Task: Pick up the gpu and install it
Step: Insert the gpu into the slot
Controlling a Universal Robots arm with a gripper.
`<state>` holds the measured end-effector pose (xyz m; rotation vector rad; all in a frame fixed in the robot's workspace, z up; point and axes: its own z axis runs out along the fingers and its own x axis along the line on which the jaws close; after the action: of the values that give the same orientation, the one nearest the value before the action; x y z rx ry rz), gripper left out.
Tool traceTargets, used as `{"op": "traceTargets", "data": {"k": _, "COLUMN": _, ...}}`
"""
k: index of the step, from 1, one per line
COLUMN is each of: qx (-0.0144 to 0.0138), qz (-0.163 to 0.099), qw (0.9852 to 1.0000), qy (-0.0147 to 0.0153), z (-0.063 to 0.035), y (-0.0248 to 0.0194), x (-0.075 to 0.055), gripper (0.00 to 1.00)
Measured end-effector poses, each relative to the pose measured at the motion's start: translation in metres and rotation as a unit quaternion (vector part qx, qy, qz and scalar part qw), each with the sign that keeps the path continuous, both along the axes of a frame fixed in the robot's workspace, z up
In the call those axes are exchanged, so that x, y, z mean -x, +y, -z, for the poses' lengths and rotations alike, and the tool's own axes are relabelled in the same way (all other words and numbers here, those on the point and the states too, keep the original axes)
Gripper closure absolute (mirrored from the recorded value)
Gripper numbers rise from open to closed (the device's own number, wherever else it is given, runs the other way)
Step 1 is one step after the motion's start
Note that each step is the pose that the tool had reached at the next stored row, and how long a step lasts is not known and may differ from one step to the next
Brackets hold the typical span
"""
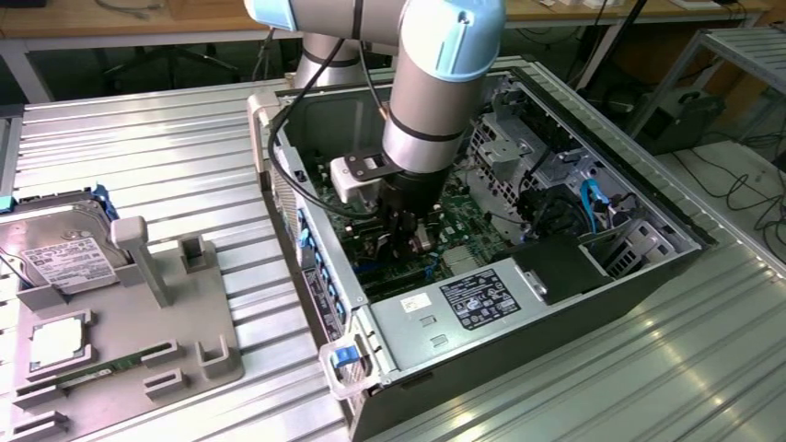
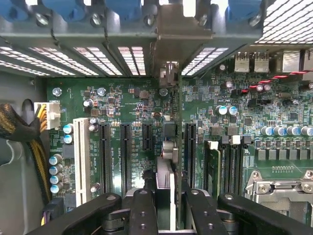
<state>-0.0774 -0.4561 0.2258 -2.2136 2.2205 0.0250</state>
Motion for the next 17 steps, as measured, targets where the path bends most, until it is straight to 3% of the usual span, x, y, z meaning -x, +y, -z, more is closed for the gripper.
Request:
{"op": "traceTargets", "data": {"k": 3, "qx": -0.0001, "qz": 0.0, "qw": 1.0, "qy": 0.0, "z": 0.0059, "y": 0.0013, "x": -0.0001, "gripper": 0.72}}
{"op": "traceTargets", "data": {"k": 10, "qx": -0.0002, "qz": 0.0, "qw": 1.0, "qy": -0.0001, "z": 0.0062, "y": 0.0012, "x": -0.0001, "gripper": 0.72}}
{"op": "traceTargets", "data": {"k": 11, "qx": -0.0021, "qz": 0.0, "qw": 1.0, "qy": -0.0011, "z": 0.0076, "y": 0.0019, "x": -0.0003, "gripper": 0.72}}
{"op": "traceTargets", "data": {"k": 15, "qx": -0.0003, "qz": 0.0, "qw": 1.0, "qy": -0.0004, "z": 0.0064, "y": 0.0017, "x": 0.0, "gripper": 0.65}}
{"op": "traceTargets", "data": {"k": 17, "qx": 0.0004, "qz": 0.0, "qw": 1.0, "qy": -0.0028, "z": 0.0044, "y": 0.0023, "x": 0.0001, "gripper": 0.65}}
